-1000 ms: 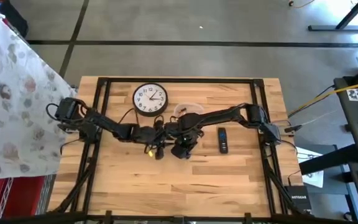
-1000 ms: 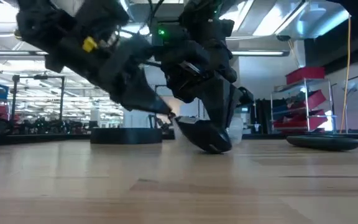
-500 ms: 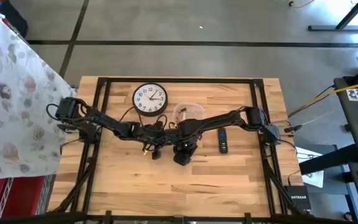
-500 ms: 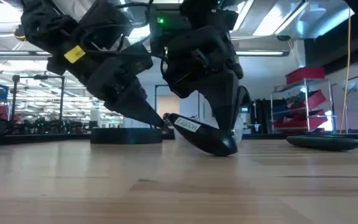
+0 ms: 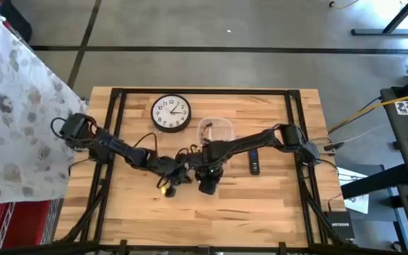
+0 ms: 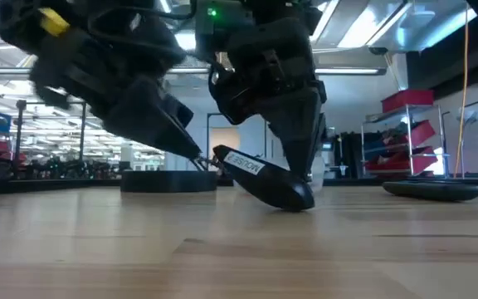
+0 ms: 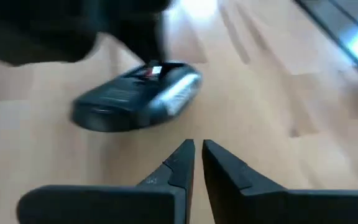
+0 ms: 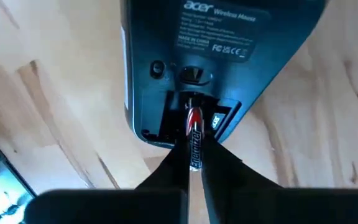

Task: Insert battery
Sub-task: Insert the silver battery into the computer mouse

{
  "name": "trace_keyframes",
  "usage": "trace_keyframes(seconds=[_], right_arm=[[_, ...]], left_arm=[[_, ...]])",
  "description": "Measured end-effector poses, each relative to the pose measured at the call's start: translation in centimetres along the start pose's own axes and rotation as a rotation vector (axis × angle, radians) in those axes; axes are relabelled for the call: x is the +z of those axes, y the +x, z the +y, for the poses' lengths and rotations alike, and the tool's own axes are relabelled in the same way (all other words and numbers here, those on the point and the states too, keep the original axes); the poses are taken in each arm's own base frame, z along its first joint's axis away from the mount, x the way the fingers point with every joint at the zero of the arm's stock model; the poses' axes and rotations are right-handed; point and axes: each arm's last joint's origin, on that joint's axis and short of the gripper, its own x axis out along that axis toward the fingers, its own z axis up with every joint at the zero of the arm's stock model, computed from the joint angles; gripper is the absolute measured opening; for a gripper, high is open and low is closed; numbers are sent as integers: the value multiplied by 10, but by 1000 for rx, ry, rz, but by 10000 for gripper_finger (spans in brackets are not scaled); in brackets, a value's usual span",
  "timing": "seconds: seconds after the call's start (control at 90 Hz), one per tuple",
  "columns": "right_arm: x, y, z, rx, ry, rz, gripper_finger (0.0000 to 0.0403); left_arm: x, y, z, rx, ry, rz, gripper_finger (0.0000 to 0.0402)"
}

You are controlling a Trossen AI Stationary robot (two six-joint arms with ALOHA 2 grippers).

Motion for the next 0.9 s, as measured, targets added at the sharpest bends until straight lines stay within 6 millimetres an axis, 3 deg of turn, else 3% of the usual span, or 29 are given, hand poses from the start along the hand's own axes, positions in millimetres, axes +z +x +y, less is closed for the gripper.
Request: trace_keyframes(seconds=[0.156, 0.311, 0.6, 0.9], right_arm=[[-3, 2, 7, 0, -47, 0, 1], [-7, 5, 14, 1, -129, 7, 1], [-11, 6, 18, -15, -181, 18, 1], [-7, -20, 36, -26, -160, -33, 1]], left_arm=[[13, -18, -20, 20, 2, -67, 17], [22, -32, -16, 128, 2, -92, 17], [18, -28, -6, 108, -20, -55, 17], [19, -28, -6, 112, 8, -63, 17]])
